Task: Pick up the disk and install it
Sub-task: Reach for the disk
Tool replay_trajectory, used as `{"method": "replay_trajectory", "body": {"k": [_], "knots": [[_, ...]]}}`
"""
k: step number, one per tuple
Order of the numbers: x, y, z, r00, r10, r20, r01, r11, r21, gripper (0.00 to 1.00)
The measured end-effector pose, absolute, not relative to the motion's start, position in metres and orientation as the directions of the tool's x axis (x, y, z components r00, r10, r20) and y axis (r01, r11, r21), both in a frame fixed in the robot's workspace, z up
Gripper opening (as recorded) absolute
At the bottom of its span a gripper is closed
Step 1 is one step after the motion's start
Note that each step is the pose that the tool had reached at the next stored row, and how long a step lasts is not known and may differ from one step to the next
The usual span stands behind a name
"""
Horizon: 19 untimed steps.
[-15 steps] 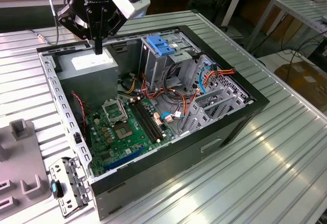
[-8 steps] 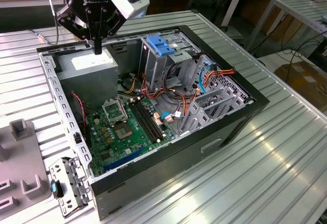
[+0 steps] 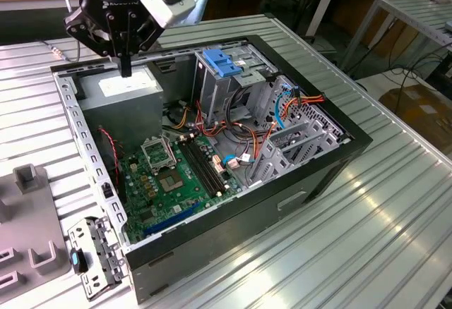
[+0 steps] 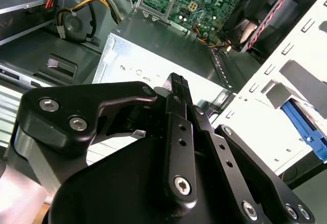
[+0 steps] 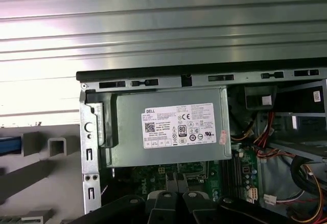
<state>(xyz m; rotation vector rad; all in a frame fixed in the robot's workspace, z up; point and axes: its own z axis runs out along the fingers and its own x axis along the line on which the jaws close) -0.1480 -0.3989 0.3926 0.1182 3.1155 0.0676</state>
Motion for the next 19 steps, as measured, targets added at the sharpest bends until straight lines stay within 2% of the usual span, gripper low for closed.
{"method": "replay_trajectory", "body": {"k": [19], "knots": [[-0.159, -0.399, 0.392, -0.997, 0.076, -0.021, 0.075, 0.996, 0.044, 0.11]]}}
